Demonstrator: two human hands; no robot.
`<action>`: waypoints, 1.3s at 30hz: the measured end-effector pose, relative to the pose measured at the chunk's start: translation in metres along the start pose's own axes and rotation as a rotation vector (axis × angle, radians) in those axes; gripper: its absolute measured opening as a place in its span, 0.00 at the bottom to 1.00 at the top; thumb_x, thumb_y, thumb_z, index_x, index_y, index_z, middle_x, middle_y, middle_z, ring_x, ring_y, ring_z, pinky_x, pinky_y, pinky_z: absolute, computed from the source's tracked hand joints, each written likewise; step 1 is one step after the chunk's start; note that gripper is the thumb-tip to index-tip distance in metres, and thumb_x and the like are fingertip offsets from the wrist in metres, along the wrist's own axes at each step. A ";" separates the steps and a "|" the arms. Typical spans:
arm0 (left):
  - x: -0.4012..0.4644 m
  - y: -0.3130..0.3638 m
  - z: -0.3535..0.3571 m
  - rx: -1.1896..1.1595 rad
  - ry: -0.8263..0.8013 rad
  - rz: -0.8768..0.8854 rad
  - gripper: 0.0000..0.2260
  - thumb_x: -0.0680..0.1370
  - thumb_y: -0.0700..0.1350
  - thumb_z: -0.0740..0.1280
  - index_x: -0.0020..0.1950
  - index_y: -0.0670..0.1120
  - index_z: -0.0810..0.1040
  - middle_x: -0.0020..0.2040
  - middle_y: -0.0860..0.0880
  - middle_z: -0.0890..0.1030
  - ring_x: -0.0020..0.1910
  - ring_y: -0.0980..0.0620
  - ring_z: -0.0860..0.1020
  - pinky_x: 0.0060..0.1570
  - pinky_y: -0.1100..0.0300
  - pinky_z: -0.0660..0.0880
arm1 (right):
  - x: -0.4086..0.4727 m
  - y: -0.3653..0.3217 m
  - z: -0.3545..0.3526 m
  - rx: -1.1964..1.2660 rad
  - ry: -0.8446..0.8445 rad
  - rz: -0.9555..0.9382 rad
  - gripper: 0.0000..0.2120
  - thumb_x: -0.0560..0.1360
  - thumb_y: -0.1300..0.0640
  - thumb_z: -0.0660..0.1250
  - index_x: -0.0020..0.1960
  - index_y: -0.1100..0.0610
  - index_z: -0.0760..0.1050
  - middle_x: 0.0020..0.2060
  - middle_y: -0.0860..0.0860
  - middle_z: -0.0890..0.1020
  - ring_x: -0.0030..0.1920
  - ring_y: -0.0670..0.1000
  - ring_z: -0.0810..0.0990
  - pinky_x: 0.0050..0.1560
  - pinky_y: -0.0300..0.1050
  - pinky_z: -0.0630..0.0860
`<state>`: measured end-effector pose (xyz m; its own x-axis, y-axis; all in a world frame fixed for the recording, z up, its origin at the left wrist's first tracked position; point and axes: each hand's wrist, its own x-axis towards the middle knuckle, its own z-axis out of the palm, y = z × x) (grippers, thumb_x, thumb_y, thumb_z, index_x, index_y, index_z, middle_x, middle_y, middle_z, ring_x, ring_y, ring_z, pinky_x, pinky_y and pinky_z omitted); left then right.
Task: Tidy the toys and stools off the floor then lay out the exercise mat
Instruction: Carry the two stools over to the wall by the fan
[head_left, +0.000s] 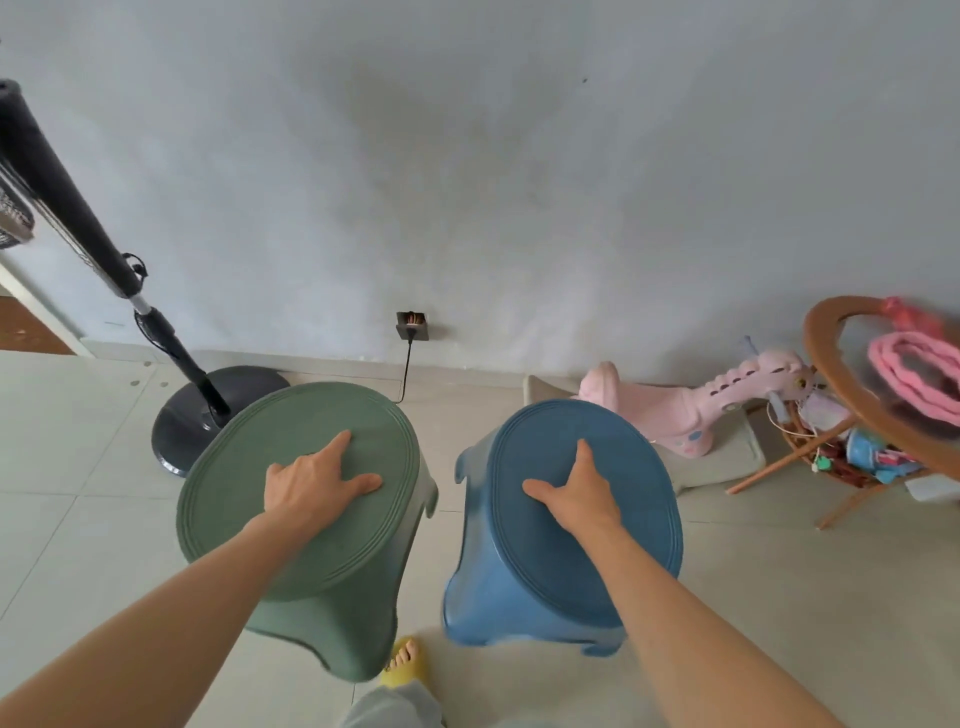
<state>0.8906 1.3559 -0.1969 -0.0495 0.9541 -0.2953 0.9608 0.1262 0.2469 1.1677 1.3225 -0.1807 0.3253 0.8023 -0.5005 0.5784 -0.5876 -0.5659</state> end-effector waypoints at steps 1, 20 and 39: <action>0.015 0.003 -0.005 0.007 -0.008 0.000 0.30 0.76 0.63 0.59 0.74 0.54 0.56 0.62 0.48 0.78 0.62 0.47 0.75 0.60 0.53 0.64 | 0.013 -0.010 -0.001 0.007 -0.005 0.000 0.47 0.71 0.47 0.70 0.77 0.52 0.41 0.70 0.53 0.67 0.66 0.56 0.70 0.62 0.53 0.71; 0.271 0.028 0.017 0.071 -0.027 -0.298 0.31 0.74 0.64 0.61 0.73 0.53 0.57 0.54 0.47 0.80 0.54 0.46 0.78 0.58 0.52 0.64 | 0.323 -0.125 0.043 0.081 -0.302 0.099 0.47 0.72 0.51 0.70 0.76 0.50 0.39 0.65 0.53 0.71 0.63 0.56 0.72 0.57 0.50 0.70; 0.439 -0.022 0.211 0.059 -0.072 -0.352 0.30 0.74 0.63 0.62 0.71 0.52 0.59 0.47 0.46 0.80 0.46 0.44 0.78 0.47 0.53 0.60 | 0.556 -0.077 0.212 -0.040 -0.344 0.211 0.51 0.72 0.58 0.71 0.75 0.46 0.31 0.69 0.54 0.68 0.64 0.57 0.72 0.60 0.50 0.69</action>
<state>0.9050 1.7142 -0.5267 -0.3629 0.8329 -0.4178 0.9023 0.4261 0.0656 1.1454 1.7910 -0.5545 0.1748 0.5782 -0.7970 0.5565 -0.7257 -0.4045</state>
